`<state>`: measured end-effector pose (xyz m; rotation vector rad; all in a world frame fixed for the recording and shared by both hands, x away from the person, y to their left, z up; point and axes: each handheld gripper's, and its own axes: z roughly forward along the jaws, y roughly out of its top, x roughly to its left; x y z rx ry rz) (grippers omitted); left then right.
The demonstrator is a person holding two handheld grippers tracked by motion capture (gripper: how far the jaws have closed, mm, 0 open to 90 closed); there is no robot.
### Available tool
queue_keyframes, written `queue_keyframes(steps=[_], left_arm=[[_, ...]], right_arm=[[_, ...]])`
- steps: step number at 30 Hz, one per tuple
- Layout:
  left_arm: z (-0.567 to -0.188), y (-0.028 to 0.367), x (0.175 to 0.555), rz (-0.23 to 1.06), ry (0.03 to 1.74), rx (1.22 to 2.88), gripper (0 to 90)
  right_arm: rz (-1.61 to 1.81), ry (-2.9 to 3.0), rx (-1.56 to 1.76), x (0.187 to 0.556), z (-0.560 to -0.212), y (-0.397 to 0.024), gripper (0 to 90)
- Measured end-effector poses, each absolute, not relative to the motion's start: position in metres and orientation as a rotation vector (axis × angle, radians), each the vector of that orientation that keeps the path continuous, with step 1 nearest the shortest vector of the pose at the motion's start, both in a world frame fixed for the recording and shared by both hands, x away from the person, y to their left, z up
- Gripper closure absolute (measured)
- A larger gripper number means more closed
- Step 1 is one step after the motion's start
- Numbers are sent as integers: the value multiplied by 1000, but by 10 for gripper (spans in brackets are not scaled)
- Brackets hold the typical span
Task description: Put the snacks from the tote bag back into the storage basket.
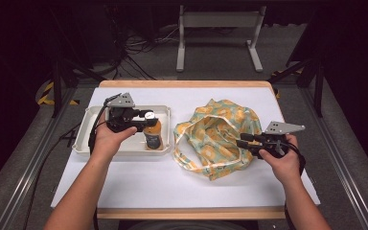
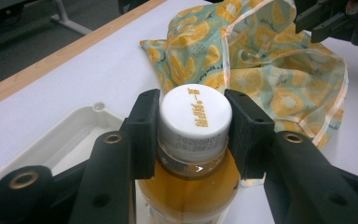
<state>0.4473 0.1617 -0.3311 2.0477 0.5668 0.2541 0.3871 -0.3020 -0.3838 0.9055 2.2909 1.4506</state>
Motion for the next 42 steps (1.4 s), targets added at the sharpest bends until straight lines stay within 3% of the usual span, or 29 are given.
queue_keyframes(steps=[14, 19, 24, 42], left_arm=[[-331, 160, 446, 265, 568, 2061, 571], [-327, 164, 445, 268, 600, 1993, 377], [-322, 171, 439, 294, 611, 1963, 287], [-317, 226, 388, 358, 656, 1947, 234]], right_arm=[[1456, 2290, 911, 387, -384, -302, 621], [1461, 2286, 912, 387, -384, -302, 602], [1464, 2282, 921, 387, -384, -303, 571], [1429, 2240, 897, 383, -367, -307, 398]])
